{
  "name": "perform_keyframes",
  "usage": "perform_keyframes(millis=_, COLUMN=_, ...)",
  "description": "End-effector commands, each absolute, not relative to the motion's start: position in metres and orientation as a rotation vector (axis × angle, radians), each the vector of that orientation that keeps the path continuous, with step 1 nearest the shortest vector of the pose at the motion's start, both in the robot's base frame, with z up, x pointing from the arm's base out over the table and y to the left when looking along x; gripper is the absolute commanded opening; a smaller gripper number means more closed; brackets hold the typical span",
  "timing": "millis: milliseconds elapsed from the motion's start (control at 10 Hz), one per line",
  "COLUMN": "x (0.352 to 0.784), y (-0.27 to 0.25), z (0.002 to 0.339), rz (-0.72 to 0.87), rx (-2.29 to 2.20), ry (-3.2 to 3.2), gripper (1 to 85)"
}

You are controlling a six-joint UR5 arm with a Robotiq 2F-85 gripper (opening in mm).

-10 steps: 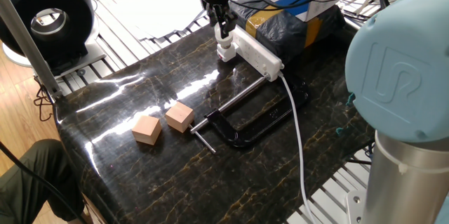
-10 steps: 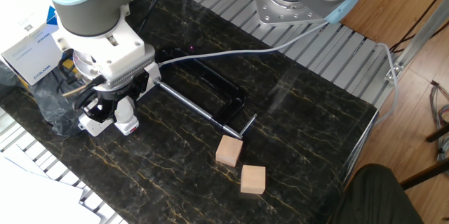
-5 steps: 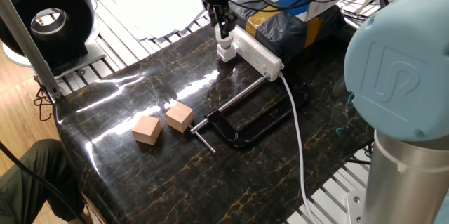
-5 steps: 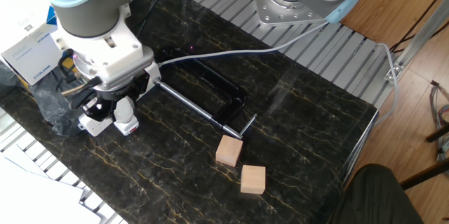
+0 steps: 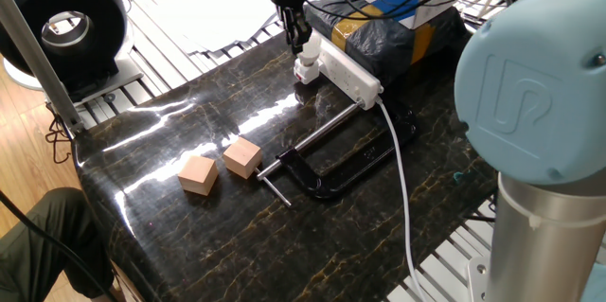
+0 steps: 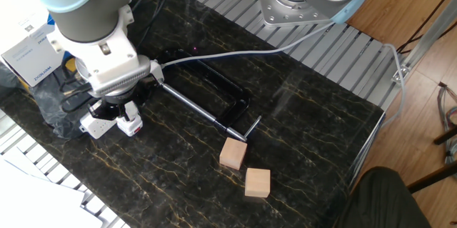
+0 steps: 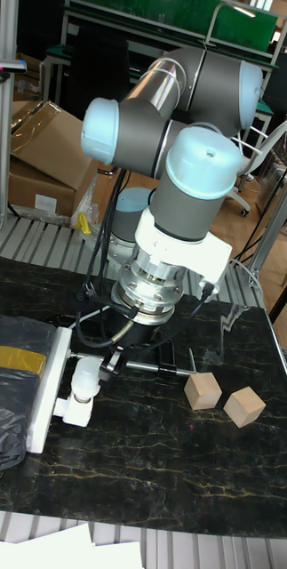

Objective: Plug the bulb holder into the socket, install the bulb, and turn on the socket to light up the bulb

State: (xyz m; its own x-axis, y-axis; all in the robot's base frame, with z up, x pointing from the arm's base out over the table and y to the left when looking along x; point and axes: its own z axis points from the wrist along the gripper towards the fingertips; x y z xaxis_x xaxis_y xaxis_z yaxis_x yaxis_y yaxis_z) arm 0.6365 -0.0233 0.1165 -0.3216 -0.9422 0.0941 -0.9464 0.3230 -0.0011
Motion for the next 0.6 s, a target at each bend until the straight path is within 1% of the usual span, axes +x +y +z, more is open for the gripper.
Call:
perform_keyframes(millis=0, x=0.641, y=-0.021, z=0.12, rz=0.075, rx=1.833, ry=-2.454, gripper=47.7)
perform_keyframes(millis=200, x=0.646, y=-0.011, z=0.126, rz=0.028, rx=1.956, ry=-2.366, gripper=73.0)
perform_keyframes(millis=300, x=0.646, y=-0.014, z=0.128, rz=0.028, rx=1.998, ry=-2.328, gripper=76.7)
perform_keyframes(millis=500, x=0.638, y=-0.022, z=0.126, rz=0.015, rx=2.039, ry=-2.287, gripper=77.3)
